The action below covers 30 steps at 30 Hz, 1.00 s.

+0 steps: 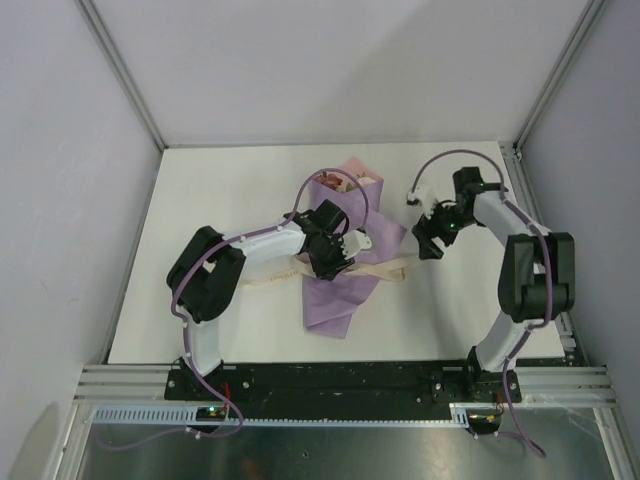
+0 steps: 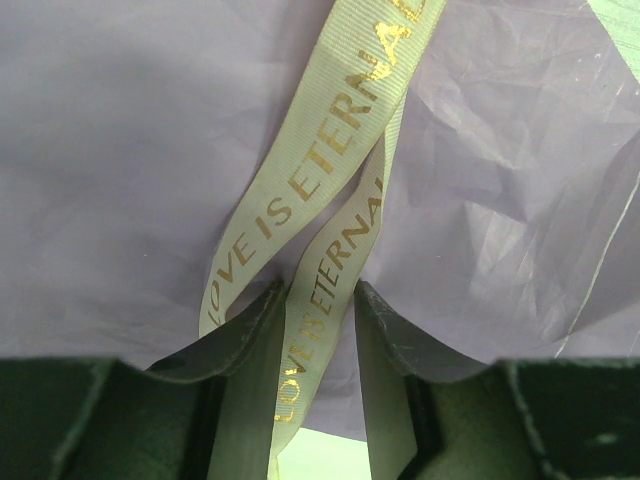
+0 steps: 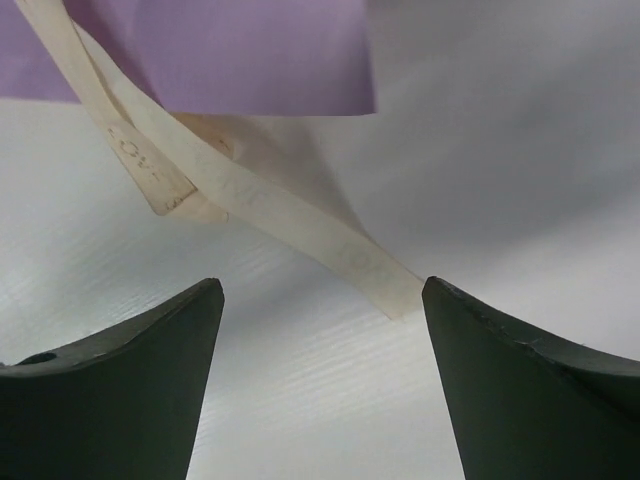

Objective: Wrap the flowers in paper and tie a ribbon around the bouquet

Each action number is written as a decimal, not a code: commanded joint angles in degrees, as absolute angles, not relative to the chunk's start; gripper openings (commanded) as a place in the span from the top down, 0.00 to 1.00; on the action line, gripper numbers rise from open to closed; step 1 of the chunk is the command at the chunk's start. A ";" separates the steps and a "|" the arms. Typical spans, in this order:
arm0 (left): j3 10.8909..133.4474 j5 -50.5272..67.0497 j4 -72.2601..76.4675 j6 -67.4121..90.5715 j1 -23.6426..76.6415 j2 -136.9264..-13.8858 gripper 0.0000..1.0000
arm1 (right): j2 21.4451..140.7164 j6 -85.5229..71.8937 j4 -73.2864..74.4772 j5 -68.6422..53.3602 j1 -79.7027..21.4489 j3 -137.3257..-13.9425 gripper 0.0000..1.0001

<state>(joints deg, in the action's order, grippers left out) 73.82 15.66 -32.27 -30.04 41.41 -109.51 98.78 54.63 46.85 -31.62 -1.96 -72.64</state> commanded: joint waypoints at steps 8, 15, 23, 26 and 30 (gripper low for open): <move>74.66 16.02 -32.23 -31.77 41.44 -109.87 0.61 | 107.11 64.98 41.87 -24.85 -6.22 -72.07 0.16; 74.71 16.01 -32.19 -31.24 41.26 -109.95 0.61 | 110.42 67.93 42.07 -22.35 -8.39 -71.90 0.22; 75.42 16.38 -32.18 -31.11 40.89 -110.22 0.61 | 114.14 71.28 46.32 -17.61 -9.16 -72.33 0.57; 75.65 16.55 -32.21 -31.11 40.71 -110.14 0.61 | 114.61 70.91 48.24 -17.47 -8.64 -72.33 0.81; 75.36 16.76 -32.18 -31.11 40.61 -109.24 0.61 | 112.64 69.93 49.30 -19.03 -7.40 -72.33 0.99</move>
